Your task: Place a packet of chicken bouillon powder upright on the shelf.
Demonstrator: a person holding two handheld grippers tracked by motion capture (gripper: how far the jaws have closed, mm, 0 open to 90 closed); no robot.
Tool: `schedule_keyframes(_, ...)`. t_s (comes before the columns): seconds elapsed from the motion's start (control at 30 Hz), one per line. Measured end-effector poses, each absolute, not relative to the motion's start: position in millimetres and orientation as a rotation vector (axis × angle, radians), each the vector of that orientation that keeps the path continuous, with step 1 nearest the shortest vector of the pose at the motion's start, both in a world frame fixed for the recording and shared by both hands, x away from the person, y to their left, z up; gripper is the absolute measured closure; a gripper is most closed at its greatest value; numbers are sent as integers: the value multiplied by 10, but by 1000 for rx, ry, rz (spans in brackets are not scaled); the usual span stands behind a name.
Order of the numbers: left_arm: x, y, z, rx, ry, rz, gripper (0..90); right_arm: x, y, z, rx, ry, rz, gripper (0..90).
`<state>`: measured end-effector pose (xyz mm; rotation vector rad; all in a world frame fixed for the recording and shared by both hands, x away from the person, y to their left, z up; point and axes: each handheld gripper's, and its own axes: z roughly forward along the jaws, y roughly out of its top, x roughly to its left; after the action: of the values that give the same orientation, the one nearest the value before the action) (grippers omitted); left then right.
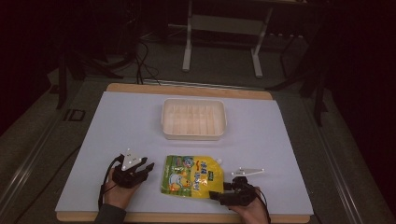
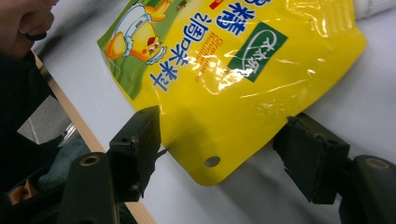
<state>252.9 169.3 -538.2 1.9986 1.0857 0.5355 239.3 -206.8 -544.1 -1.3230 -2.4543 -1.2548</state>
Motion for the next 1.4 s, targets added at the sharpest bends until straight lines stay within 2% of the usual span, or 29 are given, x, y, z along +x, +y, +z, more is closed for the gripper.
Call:
schedule_keyframes(0.47, 2565, 1552, -5422, 2039, 1034, 495, 620, 2612, -2024, -5448, -1340, -2366, -1247, 357)
schedule_keyframes(0.83, 2574, 1376, -5471, 2100, 988, 484, 627, 2754, -1975, -5457, -1378, -2331, -1206, 559)
schedule_keyframes(1.13, 2574, 1355, -5482, 2107, 985, 491, 630, 2804, -1859, -5447, -1387, -2350, -1180, 608)
schedule_keyframes(1.23, 2570, 1339, -5487, 2116, 981, 493, 633, 2836, -1828, -5430, -1400, -2346, -1182, 702)
schedule_keyframes(1.4, 2575, 1350, -5488, 2116, 985, 495, 633, 2861, -1843, -5336, -1376, -2330, -1228, 774)
